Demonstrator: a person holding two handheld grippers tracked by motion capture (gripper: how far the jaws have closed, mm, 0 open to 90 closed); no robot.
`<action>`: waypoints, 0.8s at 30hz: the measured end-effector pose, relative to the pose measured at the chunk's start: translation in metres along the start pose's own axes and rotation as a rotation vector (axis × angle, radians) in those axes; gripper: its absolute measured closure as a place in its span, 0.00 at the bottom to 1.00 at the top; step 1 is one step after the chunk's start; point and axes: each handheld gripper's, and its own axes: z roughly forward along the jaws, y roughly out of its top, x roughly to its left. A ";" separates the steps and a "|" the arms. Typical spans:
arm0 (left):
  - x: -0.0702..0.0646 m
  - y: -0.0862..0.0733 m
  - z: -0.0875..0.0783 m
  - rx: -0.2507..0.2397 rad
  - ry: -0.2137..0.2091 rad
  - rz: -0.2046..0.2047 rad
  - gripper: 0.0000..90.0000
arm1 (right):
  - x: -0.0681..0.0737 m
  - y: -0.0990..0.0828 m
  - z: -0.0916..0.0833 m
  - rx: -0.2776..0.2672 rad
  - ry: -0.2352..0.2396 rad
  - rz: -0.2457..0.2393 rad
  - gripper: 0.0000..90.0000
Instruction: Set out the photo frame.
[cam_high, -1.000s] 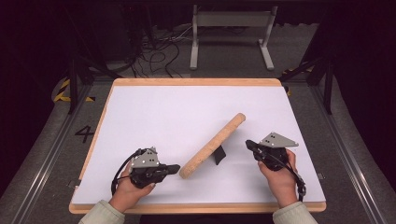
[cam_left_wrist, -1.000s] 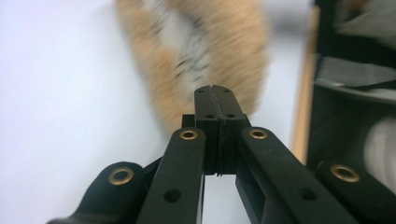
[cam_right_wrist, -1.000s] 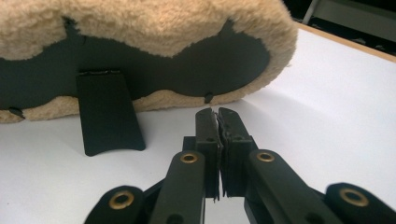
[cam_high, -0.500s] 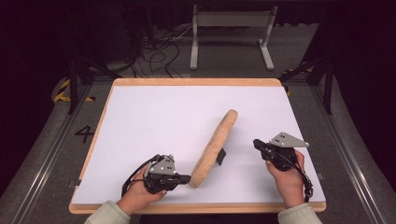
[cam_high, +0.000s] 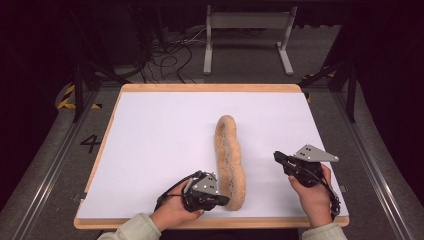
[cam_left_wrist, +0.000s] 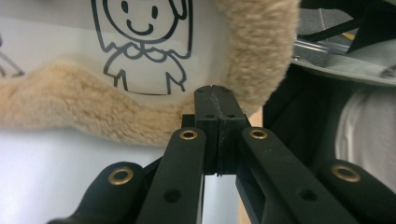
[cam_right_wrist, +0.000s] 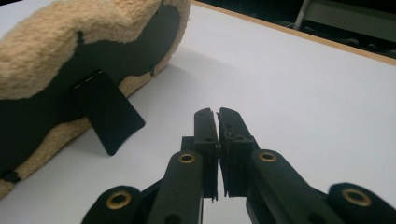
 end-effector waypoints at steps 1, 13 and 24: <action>0.001 0.004 0.006 -0.009 -0.016 -0.009 1.00 | 0.002 0.000 -0.001 -0.004 0.009 -0.002 0.96; 0.011 0.004 0.003 -0.026 0.075 -0.105 0.97 | 0.038 0.008 -0.022 -0.052 0.176 -0.064 0.99; 0.036 -0.012 -0.026 -0.073 0.169 -0.219 0.96 | 0.069 0.019 -0.031 -0.089 0.344 -0.077 1.00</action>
